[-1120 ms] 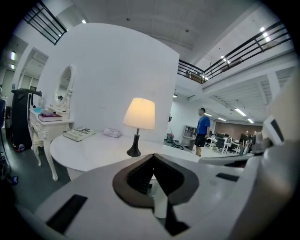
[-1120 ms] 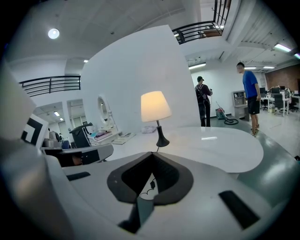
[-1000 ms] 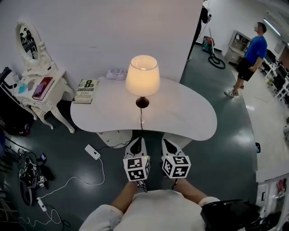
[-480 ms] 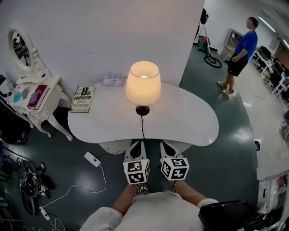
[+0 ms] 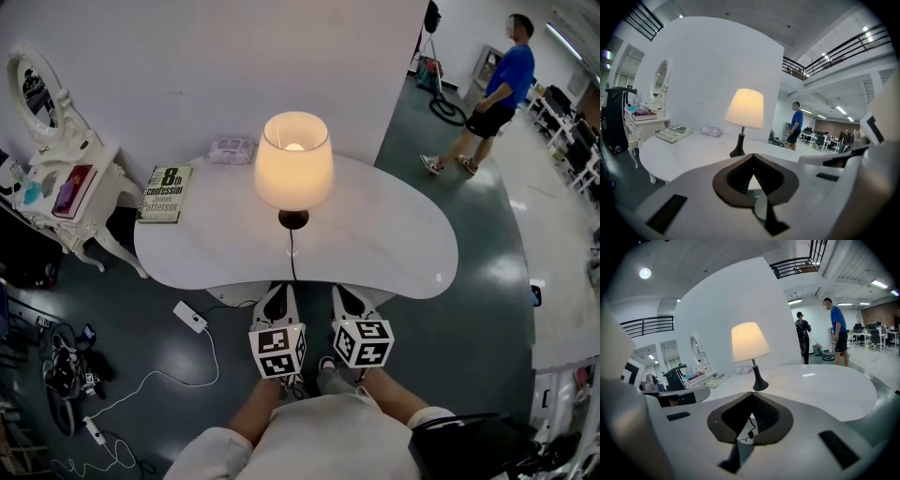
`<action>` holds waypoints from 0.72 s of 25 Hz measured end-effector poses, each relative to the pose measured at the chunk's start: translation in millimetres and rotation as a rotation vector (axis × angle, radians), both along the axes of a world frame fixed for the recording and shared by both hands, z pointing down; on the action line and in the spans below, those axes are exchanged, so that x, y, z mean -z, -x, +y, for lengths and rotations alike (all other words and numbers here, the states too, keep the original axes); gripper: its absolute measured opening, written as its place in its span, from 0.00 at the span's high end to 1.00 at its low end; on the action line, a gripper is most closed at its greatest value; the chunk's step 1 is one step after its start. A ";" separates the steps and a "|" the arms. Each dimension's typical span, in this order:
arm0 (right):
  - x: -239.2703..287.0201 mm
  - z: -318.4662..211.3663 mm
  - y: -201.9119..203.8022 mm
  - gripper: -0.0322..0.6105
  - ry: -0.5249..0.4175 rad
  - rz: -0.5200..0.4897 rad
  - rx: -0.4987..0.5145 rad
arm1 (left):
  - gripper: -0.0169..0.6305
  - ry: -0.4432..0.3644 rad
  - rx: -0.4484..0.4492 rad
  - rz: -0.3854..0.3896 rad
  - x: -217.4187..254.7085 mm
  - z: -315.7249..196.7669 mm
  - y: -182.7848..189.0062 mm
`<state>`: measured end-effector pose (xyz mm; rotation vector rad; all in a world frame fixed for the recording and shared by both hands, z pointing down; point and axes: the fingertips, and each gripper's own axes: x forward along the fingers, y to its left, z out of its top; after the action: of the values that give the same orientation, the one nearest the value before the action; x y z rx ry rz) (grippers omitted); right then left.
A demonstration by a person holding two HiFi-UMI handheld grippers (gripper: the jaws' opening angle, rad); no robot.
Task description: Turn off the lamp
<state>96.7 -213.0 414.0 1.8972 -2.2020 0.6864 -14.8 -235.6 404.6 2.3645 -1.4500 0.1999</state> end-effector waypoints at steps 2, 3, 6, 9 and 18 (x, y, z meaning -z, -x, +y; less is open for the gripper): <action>0.0 -4.1 -3.4 0.95 0.004 0.000 0.014 | 0.96 0.009 0.012 -0.005 -0.6 -1.8 -2.7; -0.8 -5.3 -5.1 0.95 0.008 0.000 0.021 | 0.96 0.012 0.018 -0.007 -0.8 -1.6 -3.9; -1.7 -11.6 -7.9 0.95 0.011 0.000 0.038 | 0.96 0.014 0.038 -0.011 -1.8 -4.3 -5.3; -3.0 -13.2 -11.1 0.95 0.011 0.001 0.054 | 0.96 0.024 0.062 -0.009 -6.0 -5.8 -6.1; -13.9 -8.9 -27.0 0.95 0.019 -0.016 0.046 | 0.96 0.042 0.097 -0.015 -18.5 -0.3 -8.4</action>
<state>123.7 -221.9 427.9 1.8319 -2.2336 0.7139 -6.4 -235.9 423.1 2.2586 -1.5478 0.2216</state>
